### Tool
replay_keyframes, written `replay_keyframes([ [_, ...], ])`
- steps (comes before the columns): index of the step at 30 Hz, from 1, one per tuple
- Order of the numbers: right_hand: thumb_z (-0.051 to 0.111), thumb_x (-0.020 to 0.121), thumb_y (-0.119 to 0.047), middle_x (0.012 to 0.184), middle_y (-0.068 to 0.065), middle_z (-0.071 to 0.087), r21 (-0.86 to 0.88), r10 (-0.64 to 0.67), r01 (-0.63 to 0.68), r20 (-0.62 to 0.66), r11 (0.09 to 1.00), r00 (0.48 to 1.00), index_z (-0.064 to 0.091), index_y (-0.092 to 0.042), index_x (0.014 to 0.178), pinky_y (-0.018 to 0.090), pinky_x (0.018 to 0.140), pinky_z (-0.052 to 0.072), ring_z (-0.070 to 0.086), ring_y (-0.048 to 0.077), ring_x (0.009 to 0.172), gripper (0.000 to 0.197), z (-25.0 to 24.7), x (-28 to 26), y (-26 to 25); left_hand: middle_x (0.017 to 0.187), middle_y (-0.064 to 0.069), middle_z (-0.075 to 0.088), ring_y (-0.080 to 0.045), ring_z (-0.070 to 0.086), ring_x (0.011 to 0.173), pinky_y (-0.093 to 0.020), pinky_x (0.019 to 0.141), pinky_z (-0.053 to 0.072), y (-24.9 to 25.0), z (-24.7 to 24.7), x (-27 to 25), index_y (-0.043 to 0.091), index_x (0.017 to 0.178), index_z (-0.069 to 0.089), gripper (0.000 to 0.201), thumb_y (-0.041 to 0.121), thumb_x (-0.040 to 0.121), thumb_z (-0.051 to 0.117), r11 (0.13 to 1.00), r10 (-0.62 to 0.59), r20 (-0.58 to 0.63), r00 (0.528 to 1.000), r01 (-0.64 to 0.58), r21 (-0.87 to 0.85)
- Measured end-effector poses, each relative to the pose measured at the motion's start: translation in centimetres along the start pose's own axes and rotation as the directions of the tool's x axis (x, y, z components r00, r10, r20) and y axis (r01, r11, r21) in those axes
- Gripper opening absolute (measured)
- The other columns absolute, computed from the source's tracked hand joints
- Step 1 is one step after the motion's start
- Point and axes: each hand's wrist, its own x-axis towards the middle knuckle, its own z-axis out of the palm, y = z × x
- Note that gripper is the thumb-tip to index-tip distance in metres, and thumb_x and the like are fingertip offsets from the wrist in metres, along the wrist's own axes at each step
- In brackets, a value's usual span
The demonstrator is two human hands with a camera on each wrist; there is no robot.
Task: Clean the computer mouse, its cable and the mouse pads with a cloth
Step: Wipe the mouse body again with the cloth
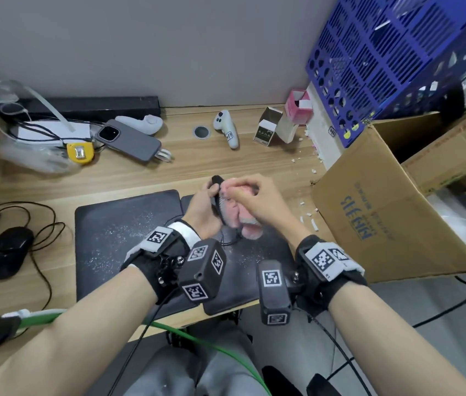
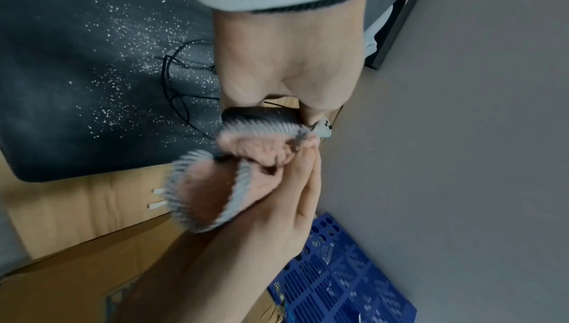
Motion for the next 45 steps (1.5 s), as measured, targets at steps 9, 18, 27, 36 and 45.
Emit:
replay_keyframes([
  [9, 0.067, 0.087, -0.022, 0.088, -0.010, 0.068, -0.057, 0.034, -0.041, -0.112, 0.998, 0.993, 0.071, -0.024, 0.086, 0.009, 0.067, 0.042, 0.060, -0.002, 0.083, 0.004, -0.6, 0.6, 0.2, 0.123, -0.021, 0.057, -0.032, 0.058, 0.100, -0.044, 0.091, 0.049, -1.4, -0.4, -1.5, 0.007, 0.128, 0.051, 0.035, 0.015, 0.100, 0.033, 0.991, -0.115, 0.137, 0.984, 0.104, 0.085],
  [18, 0.074, 0.077, -0.029, 0.093, -0.014, 0.067, -0.126, -0.006, 0.007, 0.007, 0.992, 1.000, 0.066, -0.040, 0.074, 0.026, 0.083, 0.052, 0.063, 0.009, 0.094, 0.014, 2.0, -0.6, 1.0, 0.133, -0.019, 0.055, -0.034, 0.063, 0.104, -0.047, 0.077, 0.057, -1.3, -1.8, 0.1, 0.018, 0.143, 0.042, 0.044, 0.017, 0.099, 0.035, 0.999, -0.043, -0.047, 0.998, 0.042, -0.031],
  [27, 0.069, 0.086, -0.024, 0.089, -0.009, 0.067, -0.043, 0.084, -0.095, -0.204, 0.995, 0.975, 0.063, -0.026, 0.079, 0.035, 0.087, 0.053, 0.064, 0.011, 0.092, 0.009, 0.4, 1.9, 0.7, 0.118, -0.017, 0.061, -0.025, 0.064, 0.096, -0.036, 0.086, 0.055, -1.5, -1.9, -2.5, 0.010, 0.132, 0.050, 0.037, 0.011, 0.101, 0.030, 0.992, -0.070, 0.168, 0.983, 0.051, 0.118],
  [36, 0.069, 0.086, -0.031, 0.103, -0.011, 0.065, -0.137, 0.030, -0.026, 0.026, 0.990, 0.999, 0.059, -0.025, 0.109, 0.020, 0.077, 0.047, 0.062, 0.002, 0.089, 0.026, 2.3, -1.2, 1.5, 0.124, -0.020, 0.058, -0.032, 0.061, 0.104, -0.044, 0.087, 0.054, -0.6, -2.8, -0.6, 0.010, 0.139, 0.042, 0.039, 0.020, 0.102, 0.033, 0.999, 0.007, -0.040, 0.999, -0.005, 0.037],
  [45, 0.062, 0.091, -0.021, 0.092, -0.004, 0.065, -0.009, 0.176, -0.177, -0.085, 0.984, 0.981, 0.056, -0.017, 0.097, 0.028, 0.064, 0.055, 0.066, 0.015, 0.084, 0.009, 0.1, -1.5, 3.2, 0.110, -0.009, 0.060, -0.024, 0.059, 0.093, -0.040, 0.087, 0.049, 0.3, -1.9, -0.7, 0.017, 0.133, 0.051, 0.035, 0.014, 0.102, 0.036, 0.998, 0.065, -0.013, 0.998, -0.065, 0.026],
])
